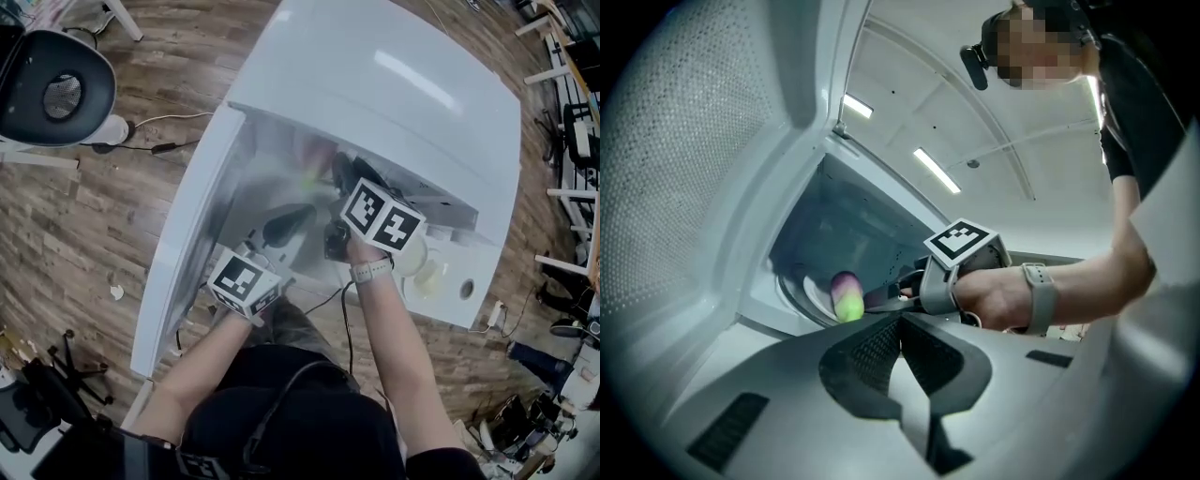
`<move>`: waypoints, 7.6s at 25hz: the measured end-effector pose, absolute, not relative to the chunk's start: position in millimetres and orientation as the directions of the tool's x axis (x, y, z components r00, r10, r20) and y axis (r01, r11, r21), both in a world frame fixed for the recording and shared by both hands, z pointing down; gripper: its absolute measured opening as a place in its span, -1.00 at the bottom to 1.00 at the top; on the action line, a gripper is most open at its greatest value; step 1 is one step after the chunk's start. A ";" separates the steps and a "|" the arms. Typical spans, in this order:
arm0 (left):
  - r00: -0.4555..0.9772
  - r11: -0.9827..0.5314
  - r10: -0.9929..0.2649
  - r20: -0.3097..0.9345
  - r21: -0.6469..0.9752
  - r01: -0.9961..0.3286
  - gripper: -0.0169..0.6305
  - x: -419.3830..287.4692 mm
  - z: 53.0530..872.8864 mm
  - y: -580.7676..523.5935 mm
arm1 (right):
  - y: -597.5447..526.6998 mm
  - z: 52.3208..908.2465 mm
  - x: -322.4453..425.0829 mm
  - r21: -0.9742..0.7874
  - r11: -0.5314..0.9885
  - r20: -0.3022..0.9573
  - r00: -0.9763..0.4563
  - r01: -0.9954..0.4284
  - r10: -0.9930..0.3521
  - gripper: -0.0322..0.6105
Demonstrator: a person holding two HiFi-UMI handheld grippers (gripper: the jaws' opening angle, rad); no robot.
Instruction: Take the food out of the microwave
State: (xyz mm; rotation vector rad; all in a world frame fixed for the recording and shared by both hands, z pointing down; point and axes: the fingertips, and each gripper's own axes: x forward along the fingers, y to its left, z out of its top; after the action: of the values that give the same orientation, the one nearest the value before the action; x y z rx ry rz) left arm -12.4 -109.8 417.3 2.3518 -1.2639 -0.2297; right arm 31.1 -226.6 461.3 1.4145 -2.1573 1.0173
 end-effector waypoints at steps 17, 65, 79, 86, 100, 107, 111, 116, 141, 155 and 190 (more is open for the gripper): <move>0.491 -0.398 -0.859 0.145 0.413 -0.819 -0.91 -32.1 434.4 -102.4 | -215.3 460.4 46.6 -0.522 0.097 0.611 -0.451 -0.847 -0.650 -0.69; 0.527 -0.099 -0.841 0.121 0.923 -0.371 -0.58 -30.4 464.3 -147.2 | -159.4 469.0 52.0 -0.913 -0.086 0.364 -0.699 -0.399 -0.616 -0.69; 0.513 -0.028 -0.851 0.113 0.966 -0.259 -0.81 -29.5 466.1 -140.4 | -148.0 464.0 57.2 -0.935 -0.094 0.324 -0.719 -0.341 -0.615 -0.79; 0.514 -0.014 -0.848 0.127 0.965 -0.261 -0.81 -30.0 465.7 -132.0 | -139.5 463.0 56.7 -0.932 -0.097 0.331 -0.713 -0.348 -0.619 -0.79; 0.507 -0.017 -0.851 0.136 0.958 -0.285 -0.81 -28.6 461.5 -116.8 | -123.8 460.6 57.8 -0.939 -0.109 0.319 -0.709 -0.326 -0.629 -0.79; 0.516 -0.023 -0.845 0.138 0.956 -0.292 -0.81 -24.0 457.4 -106.2 | -112.6 457.9 62.9 -0.939 -0.113 0.318 -0.702 -0.324 -0.637 -0.79; 0.527 -0.020 -0.837 0.146 0.955 -0.297 -0.81 -18.3 458.6 -99.8 | -105.8 458.6 68.3 -0.937 -0.117 0.323 -0.694 -0.328 -0.643 -0.79; 0.544 -0.023 -0.825 0.155 0.952 -0.307 -0.81 -10.0 460.8 -88.4 | -92.9 461.8 76.9 -0.935 -0.130 0.332 -0.683 -0.331 -0.651 -0.79; 0.594 -0.060 -0.790 0.149 0.947 -0.316 -0.81 19.2 464.9 -43.0 | -42.4 462.8 107.1 -0.936 -0.144 0.327 -0.642 -0.320 -0.694 -0.79; 0.617 -0.061 -0.772 0.150 0.950 -0.307 -0.81 30.2 469.7 -20.1 | -16.5 470.2 116.4 -0.934 -0.161 0.333 -0.620 -0.318 -0.711 -0.79; 0.646 -0.039 -0.742 0.177 0.951 -0.306 -0.81 38.1 517.9 18.5 | 27.0 519.3 126.6 -0.925 -0.225 0.369 -0.581 -0.307 -0.726 -0.79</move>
State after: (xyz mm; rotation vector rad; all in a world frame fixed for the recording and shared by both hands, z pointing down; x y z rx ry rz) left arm 38.1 18.5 517.9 1.6257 -0.8792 -0.4378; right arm 126.6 27.0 519.3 1.5053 -2.1109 2.2957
